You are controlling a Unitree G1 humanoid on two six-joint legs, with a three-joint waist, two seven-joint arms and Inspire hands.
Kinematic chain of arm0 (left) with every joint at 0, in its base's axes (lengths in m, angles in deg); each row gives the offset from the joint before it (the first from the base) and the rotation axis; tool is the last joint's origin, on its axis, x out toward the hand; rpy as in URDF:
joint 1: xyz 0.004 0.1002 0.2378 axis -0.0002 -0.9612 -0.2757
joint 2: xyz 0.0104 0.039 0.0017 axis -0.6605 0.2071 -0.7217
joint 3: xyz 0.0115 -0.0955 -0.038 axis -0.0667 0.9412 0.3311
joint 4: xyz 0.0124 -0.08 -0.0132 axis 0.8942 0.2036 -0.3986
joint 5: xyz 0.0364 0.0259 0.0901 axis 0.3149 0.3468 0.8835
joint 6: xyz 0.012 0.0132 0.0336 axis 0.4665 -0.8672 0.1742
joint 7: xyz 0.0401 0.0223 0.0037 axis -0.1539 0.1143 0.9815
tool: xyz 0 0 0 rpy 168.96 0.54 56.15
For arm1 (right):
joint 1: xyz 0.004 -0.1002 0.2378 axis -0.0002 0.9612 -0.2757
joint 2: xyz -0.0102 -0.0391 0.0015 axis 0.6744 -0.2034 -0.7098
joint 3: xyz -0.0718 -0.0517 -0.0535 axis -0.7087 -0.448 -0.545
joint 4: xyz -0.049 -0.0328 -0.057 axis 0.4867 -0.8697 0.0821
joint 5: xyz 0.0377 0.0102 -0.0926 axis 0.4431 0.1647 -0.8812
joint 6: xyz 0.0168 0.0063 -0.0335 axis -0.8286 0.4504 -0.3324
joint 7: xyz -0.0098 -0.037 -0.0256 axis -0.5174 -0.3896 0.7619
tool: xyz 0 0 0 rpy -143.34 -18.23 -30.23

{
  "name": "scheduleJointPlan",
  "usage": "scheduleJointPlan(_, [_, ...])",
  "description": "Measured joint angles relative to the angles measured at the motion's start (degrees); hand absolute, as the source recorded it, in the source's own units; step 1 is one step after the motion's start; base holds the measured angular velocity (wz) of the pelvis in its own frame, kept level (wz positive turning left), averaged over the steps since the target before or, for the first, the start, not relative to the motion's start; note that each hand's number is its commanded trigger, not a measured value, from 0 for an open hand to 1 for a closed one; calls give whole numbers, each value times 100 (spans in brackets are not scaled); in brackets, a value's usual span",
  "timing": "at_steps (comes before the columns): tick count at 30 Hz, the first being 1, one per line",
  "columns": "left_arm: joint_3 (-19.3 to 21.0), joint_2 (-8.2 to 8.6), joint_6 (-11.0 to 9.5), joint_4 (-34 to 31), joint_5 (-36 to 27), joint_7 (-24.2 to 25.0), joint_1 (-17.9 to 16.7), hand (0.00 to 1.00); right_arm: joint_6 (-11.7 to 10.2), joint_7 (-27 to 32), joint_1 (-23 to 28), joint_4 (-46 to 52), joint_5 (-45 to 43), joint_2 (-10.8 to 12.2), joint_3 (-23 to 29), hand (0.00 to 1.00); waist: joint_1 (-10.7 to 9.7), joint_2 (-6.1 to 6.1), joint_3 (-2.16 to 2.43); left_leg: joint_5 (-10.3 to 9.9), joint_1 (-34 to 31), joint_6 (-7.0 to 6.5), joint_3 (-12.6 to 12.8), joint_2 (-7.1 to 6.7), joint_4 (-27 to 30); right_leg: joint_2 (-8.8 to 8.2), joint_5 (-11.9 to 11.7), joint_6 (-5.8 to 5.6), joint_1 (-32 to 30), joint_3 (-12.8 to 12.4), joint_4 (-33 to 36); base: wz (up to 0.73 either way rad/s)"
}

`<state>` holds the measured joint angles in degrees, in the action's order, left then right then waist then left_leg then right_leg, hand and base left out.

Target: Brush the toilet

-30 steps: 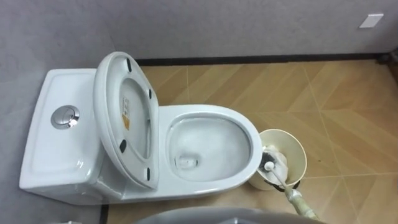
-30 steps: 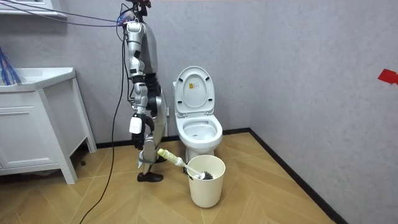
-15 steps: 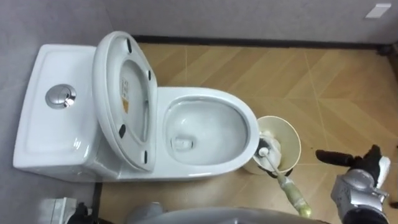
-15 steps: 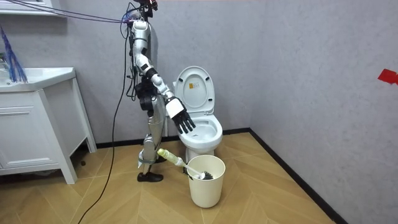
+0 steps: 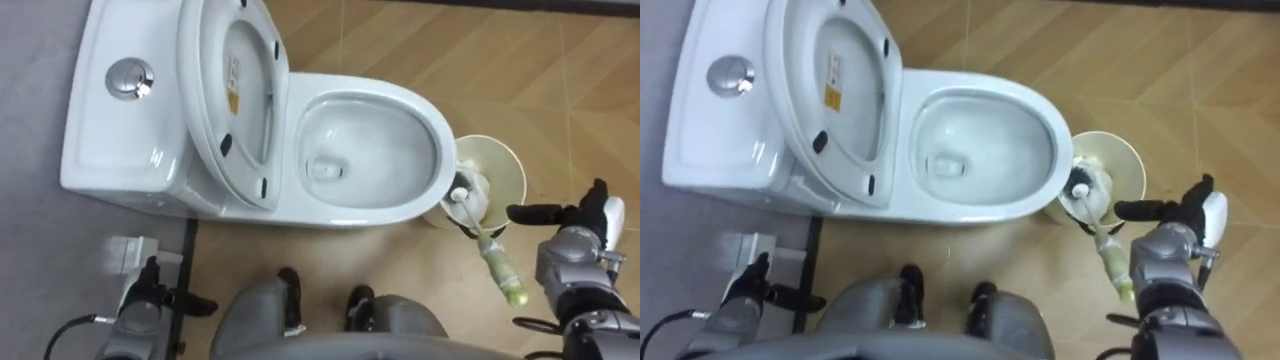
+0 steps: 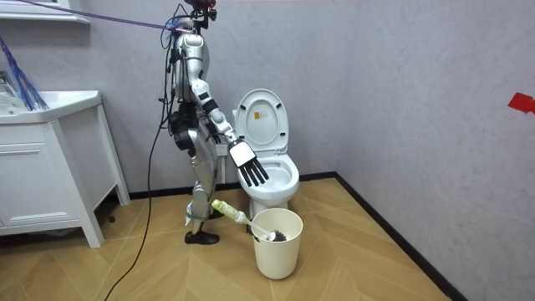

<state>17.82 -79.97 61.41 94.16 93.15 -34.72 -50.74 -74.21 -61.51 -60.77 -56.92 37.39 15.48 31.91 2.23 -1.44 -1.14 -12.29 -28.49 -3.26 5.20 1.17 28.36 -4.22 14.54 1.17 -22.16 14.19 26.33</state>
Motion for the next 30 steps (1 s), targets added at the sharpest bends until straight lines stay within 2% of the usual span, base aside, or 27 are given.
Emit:
scheduleJointPlan(1, [-71,-50,-4,-3,0,27,92,0,7,-21,-34,-84,1,-8,-67,0,42,-25,-18,6,-141,-10,-22,-22,92,-48,46,4,-162,5,177,14])
scheduleJointPlan(3, [-203,-109,-1,-6,1,41,218,0,10,-96,-59,-234,-47,-61,-241,0,95,-35,-25,12,-357,-27,-67,-87,218,-128,136,-2,-405,15,427,19])
scheduleJointPlan(9, [-586,-154,-17,-33,-323,34,429,0,86,-393,-226,-554,-87,-167,-481,0,133,33,-69,31,-1038,-87,-72,-202,594,-388,349,11,-1178,84,1134,12])
scheduleJointPlan(13, [-721,-187,-11,-161,-366,-43,527,0,84,-423,-283,-671,-58,-348,-668,0,173,54,-84,27,-1660,-92,-79,-204,930,-526,444,89,-1810,103,1568,6])
scheduleJointPlan(19, [-937,-181,-23,-297,-458,-118,878,0,83,-595,-438,-903,122,-474,-871,0,263,44,-105,35,-2138,-77,-69,-192,1181,-575,521,162,-2335,75,1937,3])
scheduleJointPlan(22, [-967,-199,-100,-533,-684,-139,899,0,85,-671,-543,-919,126,-584,-872,0,272,51,-113,36,-2390,-74,-74,-181,1304,-577,532,186,-2582,62,2067,0])
scheduleJointPlan(27, [-1001,-246,-101,-884,-1018,-299,873,0,97,-674,-605,-940,283,-760,-1033,0,274,56,-116,30,-2703,-76,-106,-181,1441,-581,543,196,-2860,75,2177,1])
scheduleJointPlan(30, [-1100,-316,-102,-982,-1128,-347,950,0,206,-675,-720,-946,383,-818,-1086,0,283,64,-119,29,-2939,-80,-105,-181,1522,-583,544,197,-3110,52,2265,0])
